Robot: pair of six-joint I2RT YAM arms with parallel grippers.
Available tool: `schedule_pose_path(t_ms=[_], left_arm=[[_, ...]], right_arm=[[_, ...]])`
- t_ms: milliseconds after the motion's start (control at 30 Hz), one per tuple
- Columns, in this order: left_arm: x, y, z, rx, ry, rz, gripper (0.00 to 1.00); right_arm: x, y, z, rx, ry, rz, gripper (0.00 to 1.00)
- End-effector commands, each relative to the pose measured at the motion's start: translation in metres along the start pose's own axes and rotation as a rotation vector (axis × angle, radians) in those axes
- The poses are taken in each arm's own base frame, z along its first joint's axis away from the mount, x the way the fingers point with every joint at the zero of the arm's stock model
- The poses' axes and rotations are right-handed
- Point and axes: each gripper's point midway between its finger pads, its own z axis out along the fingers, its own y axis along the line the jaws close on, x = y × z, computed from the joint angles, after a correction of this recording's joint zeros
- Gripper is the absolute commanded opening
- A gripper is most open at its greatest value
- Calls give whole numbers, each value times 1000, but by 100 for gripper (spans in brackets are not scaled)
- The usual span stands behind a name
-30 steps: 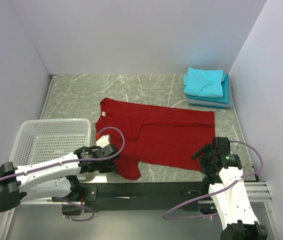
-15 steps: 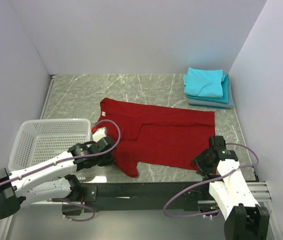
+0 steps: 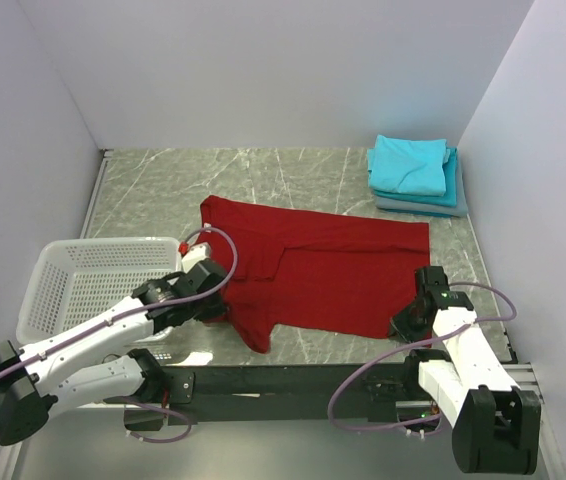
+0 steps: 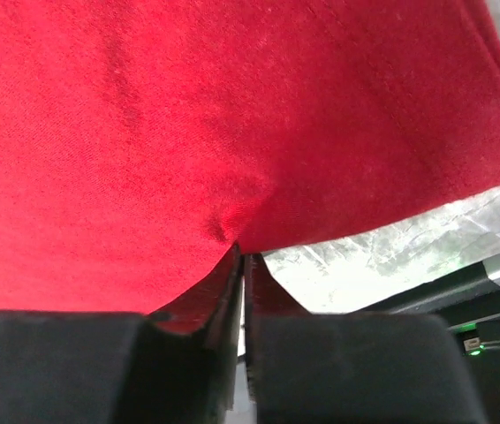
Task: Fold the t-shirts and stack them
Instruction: Fold the tshirt
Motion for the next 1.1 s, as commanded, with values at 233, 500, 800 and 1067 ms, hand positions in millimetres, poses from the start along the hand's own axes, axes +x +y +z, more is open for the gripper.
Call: schedule_pose_path(t_ms=[233,500,800,1067], left_arm=[[-37,-42,-14,173,-73,5,0],[-66,-54,-13,184,-131,15,0],[-113,-70,-5,194,-219,-19,0],[-146,-76,4,200,-286,-83,0]], right_arm=[[-26,26,-20,-50,-109,-70,0],[-43,61,-39,-112,-141,-143,0],[-68,96,-58,-164,-201,-185,0],[-86,118,-65,-173,-227,-204,0]])
